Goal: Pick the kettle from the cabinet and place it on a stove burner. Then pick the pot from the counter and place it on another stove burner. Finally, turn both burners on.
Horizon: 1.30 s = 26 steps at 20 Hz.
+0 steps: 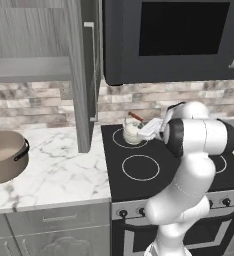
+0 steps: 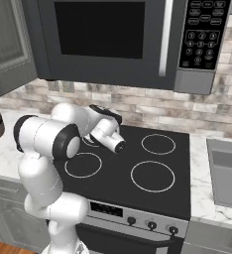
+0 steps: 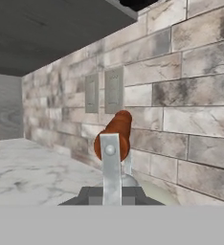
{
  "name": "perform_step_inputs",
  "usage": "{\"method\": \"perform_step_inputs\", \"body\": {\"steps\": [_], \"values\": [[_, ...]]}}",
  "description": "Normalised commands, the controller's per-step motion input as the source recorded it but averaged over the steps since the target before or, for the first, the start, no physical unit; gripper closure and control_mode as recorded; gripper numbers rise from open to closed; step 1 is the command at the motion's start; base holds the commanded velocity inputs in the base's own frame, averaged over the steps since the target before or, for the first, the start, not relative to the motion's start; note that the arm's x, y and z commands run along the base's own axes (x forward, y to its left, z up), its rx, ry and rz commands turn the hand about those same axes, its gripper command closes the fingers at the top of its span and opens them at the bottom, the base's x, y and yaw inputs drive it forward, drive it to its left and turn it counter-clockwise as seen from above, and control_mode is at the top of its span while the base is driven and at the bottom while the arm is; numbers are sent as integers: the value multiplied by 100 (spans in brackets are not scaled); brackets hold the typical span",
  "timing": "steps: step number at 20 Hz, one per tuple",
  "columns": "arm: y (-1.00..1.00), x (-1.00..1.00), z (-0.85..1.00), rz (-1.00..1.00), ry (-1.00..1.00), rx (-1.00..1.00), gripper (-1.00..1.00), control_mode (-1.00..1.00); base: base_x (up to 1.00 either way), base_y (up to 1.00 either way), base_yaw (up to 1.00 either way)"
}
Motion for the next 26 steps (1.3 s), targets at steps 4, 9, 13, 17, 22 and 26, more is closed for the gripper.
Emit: {"method": "perform_step_inputs", "body": {"steps": [4, 9, 13, 17, 22, 26], "values": [[1, 30, -17, 0, 0, 0, 100, -100, 0, 0, 0], [1, 31, -16, 0, 0, 0, 100, -100, 0, 0, 0], [0, 33, -13, 0, 0, 0, 100, -100, 0, 0, 0], [0, 33, -14, 0, 0, 0, 100, -100, 0, 0, 0], [0, 33, -13, 0, 0, 0, 100, -100, 0, 0, 0], [0, 26, -14, 0, 0, 0, 100, -100, 0, 0, 0]]}}
